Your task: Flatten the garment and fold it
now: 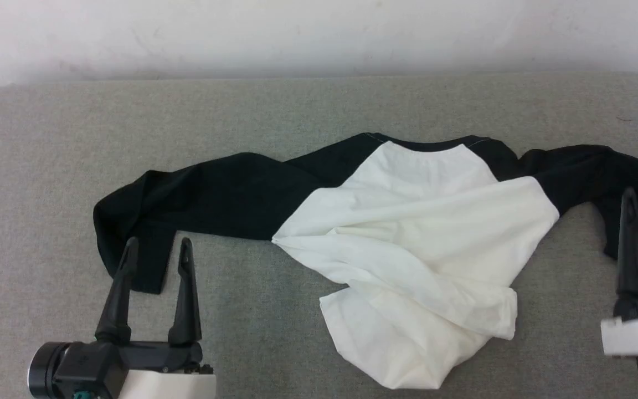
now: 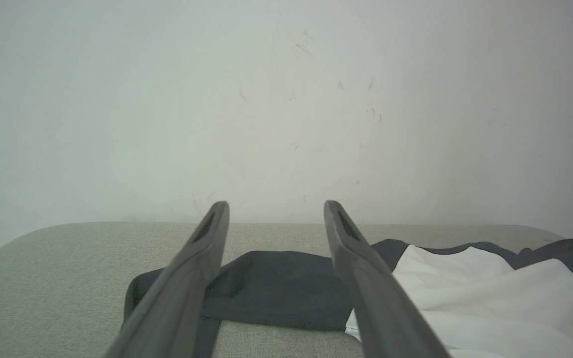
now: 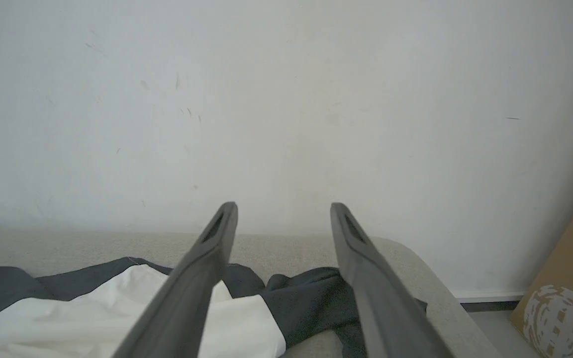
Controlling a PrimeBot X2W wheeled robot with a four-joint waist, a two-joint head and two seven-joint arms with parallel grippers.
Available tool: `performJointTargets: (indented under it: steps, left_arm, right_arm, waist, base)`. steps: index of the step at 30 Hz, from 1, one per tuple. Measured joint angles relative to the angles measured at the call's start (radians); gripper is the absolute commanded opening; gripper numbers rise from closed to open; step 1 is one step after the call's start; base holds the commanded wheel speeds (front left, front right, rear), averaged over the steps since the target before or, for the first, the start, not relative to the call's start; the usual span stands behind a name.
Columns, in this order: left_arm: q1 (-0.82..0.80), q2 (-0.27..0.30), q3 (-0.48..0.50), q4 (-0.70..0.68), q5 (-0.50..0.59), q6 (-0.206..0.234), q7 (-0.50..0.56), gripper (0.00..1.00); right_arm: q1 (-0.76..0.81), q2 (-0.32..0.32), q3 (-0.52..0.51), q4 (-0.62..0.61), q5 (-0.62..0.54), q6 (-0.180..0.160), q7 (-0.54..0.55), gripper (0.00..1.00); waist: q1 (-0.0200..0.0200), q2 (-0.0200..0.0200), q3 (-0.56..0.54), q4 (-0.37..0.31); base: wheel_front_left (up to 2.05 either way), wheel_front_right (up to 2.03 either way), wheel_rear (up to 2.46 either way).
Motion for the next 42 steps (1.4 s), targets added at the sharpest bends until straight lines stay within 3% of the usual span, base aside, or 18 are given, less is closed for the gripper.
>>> performJointTargets:
  steps: [5, 9, 13, 17, 21, 26, 32, 37, 42]
  left_arm:
    - [0.014, 0.000, -0.005, 0.000, 0.007, -0.001, 0.000, 1.00]
    - [-0.027, 0.012, -0.024, 0.009, 0.008, -0.040, 0.000, 1.00]
    - [-0.191, 0.078, -0.069, 0.029, 0.017, -0.086, 0.053, 1.00]
    - [-0.430, 0.155, -0.149, 0.071, 0.006, -0.112, 0.193, 1.00]
    - [-0.665, 0.239, -0.258, 0.147, -0.094, -0.114, 0.352, 1.00]
    - [-0.910, 0.335, -0.410, 0.272, -0.301, -0.115, 0.547, 1.00]
    - [-1.028, 0.434, -0.569, 0.394, -0.479, -0.115, 0.776, 1.00]
    - [-1.067, 0.496, -0.667, 0.403, -0.599, -0.115, 0.842, 1.00]
    - [-1.095, 0.561, -0.733, 0.429, -0.637, -0.115, 0.850, 1.00]
  right_arm:
    - [0.114, 0.009, -0.015, 0.003, 0.096, 0.000, -0.087, 1.00]
    - [0.136, 0.009, -0.007, 0.011, 0.125, 0.000, -0.126, 1.00]
    - [0.114, 0.010, -0.002, 0.009, 0.122, 0.000, -0.137, 1.00]
    - [0.072, 0.010, 0.004, 0.004, 0.121, 0.000, -0.146, 1.00]
    - [0.042, 0.009, 0.020, -0.006, 0.111, 0.000, -0.155, 1.00]
    - [0.009, 0.010, 0.040, -0.010, 0.112, 0.000, -0.169, 1.00]
    - [-0.020, 0.010, 0.067, 0.000, 0.115, 0.000, -0.179, 1.00]
    - [-0.029, 0.010, 0.074, 0.011, 0.123, 0.000, -0.186, 1.00]
    - [-0.052, 0.010, 0.079, 0.016, 0.124, 0.000, -0.188, 1.00]
  waist:
    - [0.0002, 0.0000, -0.016, -0.020]
    - [0.0001, 0.0000, -0.012, -0.035]
    - [0.0003, 0.0000, 0.013, -0.041]
    - [0.0004, 0.0000, 0.053, -0.044]
    - [0.0005, 0.0000, 0.103, -0.051]
    - [0.0007, 0.0000, 0.176, -0.067]
    - [0.0007, -0.0001, 0.252, -0.102]
    - [0.0005, 0.0000, 0.302, -0.140]
    - [0.0005, 0.0000, 0.350, -0.172]
  base:
    - [0.00, 0.00, 0.00]
    - [0.00, 0.00, 0.00]
    - [0.00, 0.00, 0.00]
    - [0.00, 0.00, 0.00]
    - [0.00, 0.00, 0.00]
    - [0.00, 0.00, 0.00]
    - [0.00, 0.00, 0.00]
    - [0.00, 0.00, 0.00]
    - [0.00, 0.00, 0.00]
